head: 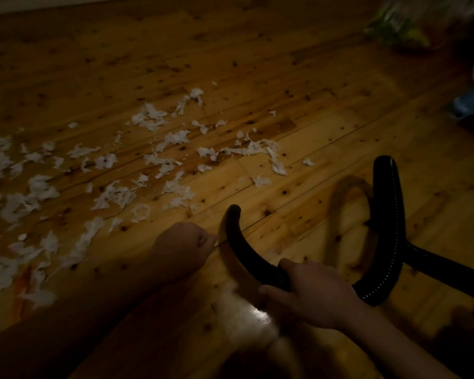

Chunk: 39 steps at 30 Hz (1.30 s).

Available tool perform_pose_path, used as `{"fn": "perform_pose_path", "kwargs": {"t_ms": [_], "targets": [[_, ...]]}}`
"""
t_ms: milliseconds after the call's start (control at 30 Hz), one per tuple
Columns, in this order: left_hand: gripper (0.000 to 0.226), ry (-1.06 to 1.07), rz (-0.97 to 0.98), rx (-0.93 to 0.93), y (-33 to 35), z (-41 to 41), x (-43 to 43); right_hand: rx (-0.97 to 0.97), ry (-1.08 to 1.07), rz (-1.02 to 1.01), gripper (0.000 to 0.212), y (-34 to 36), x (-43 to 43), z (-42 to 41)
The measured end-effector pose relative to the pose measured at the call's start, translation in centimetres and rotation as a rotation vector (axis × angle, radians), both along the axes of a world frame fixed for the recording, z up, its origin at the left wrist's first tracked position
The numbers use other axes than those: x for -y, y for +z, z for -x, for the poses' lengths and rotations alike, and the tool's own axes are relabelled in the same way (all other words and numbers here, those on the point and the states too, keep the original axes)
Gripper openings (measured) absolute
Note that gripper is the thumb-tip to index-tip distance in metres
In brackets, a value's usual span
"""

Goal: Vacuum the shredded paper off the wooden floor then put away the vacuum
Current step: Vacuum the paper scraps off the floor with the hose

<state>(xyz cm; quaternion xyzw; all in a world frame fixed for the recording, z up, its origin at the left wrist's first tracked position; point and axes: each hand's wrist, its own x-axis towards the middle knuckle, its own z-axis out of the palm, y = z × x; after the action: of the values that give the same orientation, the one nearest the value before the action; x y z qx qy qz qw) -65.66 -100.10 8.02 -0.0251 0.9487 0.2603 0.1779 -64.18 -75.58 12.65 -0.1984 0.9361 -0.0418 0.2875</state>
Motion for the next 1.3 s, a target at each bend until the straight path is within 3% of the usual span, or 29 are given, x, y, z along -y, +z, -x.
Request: {"fn": "perform_pose_path", "kwargs": {"t_ms": [300, 667, 867, 1300], "targets": [[0.010, -0.006, -0.109, -0.026, 0.0, 0.4, -1.3, 0.003, -0.100, 0.042, 0.050, 0.3, -1.1, 1.9], [0.019, 0.024, -0.130, -0.004, 0.5, 0.9, -2.1, -0.020, -0.154, 0.044, 0.038, -0.8, -2.6, 4.0], [0.022, 0.015, -0.152, -0.012, 0.2, 0.7, -2.9, -0.071, -0.202, 0.055, 0.055, -1.8, -4.5, 4.7], [0.023, 0.038, -0.184, -0.031, 0.0, 0.8, -3.1, -0.029, -0.282, 0.101, 0.051, -1.6, -5.4, 6.8]]}}
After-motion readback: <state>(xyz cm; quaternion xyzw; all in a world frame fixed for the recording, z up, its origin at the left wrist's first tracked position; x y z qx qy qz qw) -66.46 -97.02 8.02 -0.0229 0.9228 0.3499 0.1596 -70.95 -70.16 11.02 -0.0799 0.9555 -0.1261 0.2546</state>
